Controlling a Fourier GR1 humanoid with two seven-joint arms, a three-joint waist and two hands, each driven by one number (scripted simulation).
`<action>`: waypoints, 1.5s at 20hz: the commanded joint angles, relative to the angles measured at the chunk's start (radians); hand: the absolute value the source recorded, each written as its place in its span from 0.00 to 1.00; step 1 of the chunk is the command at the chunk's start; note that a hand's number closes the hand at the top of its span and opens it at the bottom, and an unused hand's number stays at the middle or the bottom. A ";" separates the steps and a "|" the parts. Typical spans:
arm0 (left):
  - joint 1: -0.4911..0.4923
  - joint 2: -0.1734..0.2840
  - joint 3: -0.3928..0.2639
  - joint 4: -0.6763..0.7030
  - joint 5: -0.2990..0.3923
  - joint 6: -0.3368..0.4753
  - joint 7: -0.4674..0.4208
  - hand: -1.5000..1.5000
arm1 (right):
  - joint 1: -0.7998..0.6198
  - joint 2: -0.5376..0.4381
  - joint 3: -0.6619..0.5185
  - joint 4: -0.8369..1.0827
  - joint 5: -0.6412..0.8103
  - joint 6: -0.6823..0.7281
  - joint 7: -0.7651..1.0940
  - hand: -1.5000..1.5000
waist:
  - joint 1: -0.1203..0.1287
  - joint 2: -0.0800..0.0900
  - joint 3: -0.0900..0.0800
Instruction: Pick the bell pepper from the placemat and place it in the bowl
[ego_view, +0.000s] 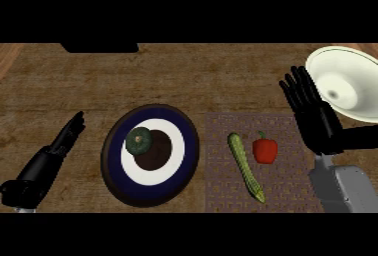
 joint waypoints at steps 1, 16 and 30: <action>-0.009 -0.083 -0.002 0.065 -0.023 0.004 -0.043 0.50 | 0.052 0.034 0.075 -0.045 0.116 -0.093 0.039 1.00 | 0.013 -0.001 0.011; -0.136 -0.282 -0.016 0.103 0.005 0.155 0.037 0.50 | 0.323 0.211 0.274 -0.117 0.781 -0.908 -0.146 0.00 | -0.011 -0.003 0.011; -0.253 -0.295 0.025 0.097 -0.010 0.150 0.168 0.50 | 0.270 0.176 0.256 -0.538 1.347 -0.466 0.811 0.00 | 0.010 -0.004 0.009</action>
